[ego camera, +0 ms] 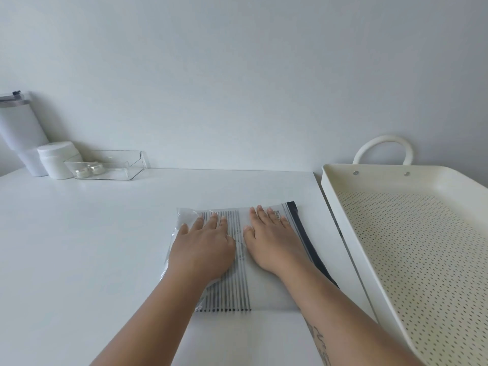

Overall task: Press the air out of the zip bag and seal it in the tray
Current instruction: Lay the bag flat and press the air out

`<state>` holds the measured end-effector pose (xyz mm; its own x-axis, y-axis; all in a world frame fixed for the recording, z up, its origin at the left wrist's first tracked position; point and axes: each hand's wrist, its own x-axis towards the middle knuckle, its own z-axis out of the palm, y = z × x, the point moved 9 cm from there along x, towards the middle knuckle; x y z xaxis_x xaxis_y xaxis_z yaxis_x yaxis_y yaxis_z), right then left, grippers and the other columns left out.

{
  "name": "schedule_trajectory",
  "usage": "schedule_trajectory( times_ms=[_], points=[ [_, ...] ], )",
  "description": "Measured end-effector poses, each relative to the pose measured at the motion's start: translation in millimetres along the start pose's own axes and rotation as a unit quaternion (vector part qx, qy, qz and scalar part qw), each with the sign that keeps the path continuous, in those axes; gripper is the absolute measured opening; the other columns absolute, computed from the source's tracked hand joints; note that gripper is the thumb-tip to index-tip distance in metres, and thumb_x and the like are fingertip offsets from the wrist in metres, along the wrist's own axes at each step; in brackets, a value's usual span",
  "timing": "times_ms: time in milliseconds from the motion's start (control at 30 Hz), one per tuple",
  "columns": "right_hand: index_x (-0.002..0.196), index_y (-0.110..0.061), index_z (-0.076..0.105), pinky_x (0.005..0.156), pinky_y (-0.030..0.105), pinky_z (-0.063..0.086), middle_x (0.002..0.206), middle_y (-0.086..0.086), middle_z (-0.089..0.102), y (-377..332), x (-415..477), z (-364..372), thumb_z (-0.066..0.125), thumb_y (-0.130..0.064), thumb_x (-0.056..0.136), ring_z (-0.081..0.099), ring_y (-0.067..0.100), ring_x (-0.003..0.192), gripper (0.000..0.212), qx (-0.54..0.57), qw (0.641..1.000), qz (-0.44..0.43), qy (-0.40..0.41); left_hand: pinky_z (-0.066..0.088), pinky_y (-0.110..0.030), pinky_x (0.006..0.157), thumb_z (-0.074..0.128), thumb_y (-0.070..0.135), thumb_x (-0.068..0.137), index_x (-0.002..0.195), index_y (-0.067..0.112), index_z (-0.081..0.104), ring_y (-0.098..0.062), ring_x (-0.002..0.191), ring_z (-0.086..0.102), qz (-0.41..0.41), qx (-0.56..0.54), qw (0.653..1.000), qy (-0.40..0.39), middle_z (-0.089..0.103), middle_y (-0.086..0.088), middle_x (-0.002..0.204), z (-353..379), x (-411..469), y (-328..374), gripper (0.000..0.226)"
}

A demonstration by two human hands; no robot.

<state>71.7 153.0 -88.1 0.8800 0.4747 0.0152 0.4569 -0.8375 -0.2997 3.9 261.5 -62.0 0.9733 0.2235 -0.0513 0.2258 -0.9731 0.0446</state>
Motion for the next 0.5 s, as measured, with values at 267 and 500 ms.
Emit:
schedule_trajectory(
  times_ms=[267, 500],
  points=[
    [0.154, -0.02, 0.002, 0.12, 0.038, -0.006, 0.164, -0.002, -0.003, -0.5, 0.8, 1.3, 0.01, -0.04, 0.098, -0.006, 0.016, 0.15, 0.061, -0.02, 1.0, 0.001, 0.003, 0.007, -0.047, 0.12, 0.014, 0.036, 0.097, 0.157, 0.024, 0.01, -0.02, 0.152, 0.004, 0.002, 0.019, 0.999, -0.034, 0.005, 0.004, 0.166, 7.9, 6.7, 0.8, 0.061],
    [0.154, -0.019, 0.005, 0.119, 0.037, -0.007, 0.164, -0.002, -0.002, -1.4, 1.0, 1.6, 0.013, -0.039, 0.098, -0.005, 0.016, 0.15, 0.06, -0.029, 1.0, 0.0, 0.002, 0.007, -0.048, 0.12, 0.012, 0.037, 0.098, 0.157, 0.023, 0.008, -0.022, 0.152, 0.002, 0.009, 0.044, 0.998, -0.039, 0.004, 0.003, 0.167, 10.9, 9.0, 2.5, 0.061]
  ],
)
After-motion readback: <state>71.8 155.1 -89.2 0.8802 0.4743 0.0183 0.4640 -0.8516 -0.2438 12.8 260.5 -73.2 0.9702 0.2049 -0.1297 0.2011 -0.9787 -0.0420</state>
